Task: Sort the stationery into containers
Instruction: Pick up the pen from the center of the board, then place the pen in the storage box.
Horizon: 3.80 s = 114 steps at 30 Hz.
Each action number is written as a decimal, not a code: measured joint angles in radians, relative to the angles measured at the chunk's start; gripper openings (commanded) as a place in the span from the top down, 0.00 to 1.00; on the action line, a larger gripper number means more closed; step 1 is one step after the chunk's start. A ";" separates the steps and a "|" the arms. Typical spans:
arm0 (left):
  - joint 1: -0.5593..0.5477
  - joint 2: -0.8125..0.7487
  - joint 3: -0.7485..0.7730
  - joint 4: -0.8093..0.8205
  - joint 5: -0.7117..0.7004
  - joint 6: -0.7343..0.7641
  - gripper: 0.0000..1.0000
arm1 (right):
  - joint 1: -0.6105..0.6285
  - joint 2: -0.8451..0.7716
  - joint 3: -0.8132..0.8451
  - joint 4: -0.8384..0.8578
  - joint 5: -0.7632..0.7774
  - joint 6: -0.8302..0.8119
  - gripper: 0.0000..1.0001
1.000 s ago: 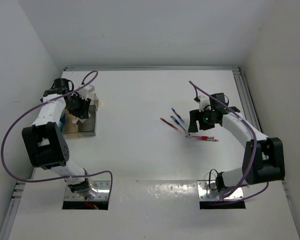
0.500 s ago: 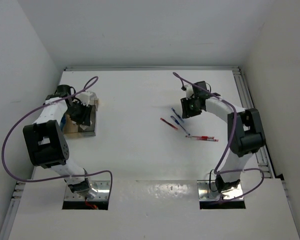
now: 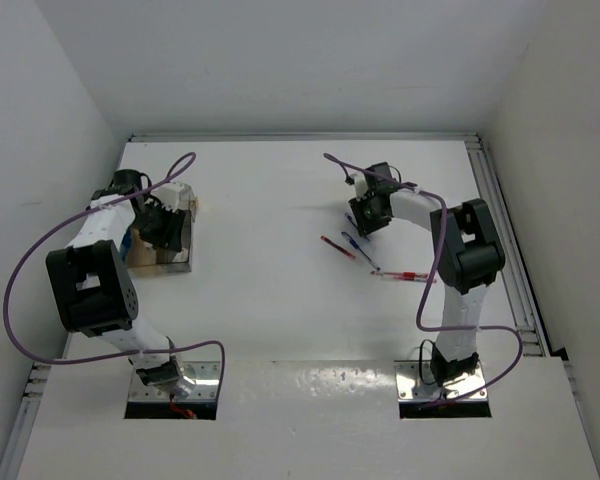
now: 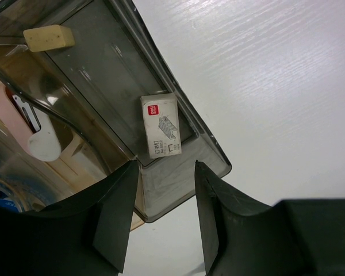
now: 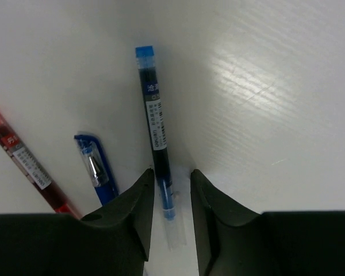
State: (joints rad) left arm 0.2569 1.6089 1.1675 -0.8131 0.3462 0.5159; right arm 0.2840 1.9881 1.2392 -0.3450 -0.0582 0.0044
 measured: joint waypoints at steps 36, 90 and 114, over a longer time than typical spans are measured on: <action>-0.642 -0.476 -0.045 0.176 0.145 0.296 0.59 | 0.177 -0.217 0.120 -0.205 -0.695 0.247 1.00; -0.864 -0.443 -0.168 0.134 -0.032 0.569 1.00 | 0.296 -0.120 0.231 -0.380 -0.983 0.304 0.35; 0.077 0.038 0.159 0.093 -0.074 1.201 1.00 | 0.057 -0.121 0.173 -0.480 -0.940 0.190 0.35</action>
State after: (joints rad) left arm 0.3340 1.6470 1.3262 -0.7197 0.2722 1.7164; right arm 0.3412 1.8675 1.4120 -0.8246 -0.9985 0.1944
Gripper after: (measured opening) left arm 0.187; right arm 0.646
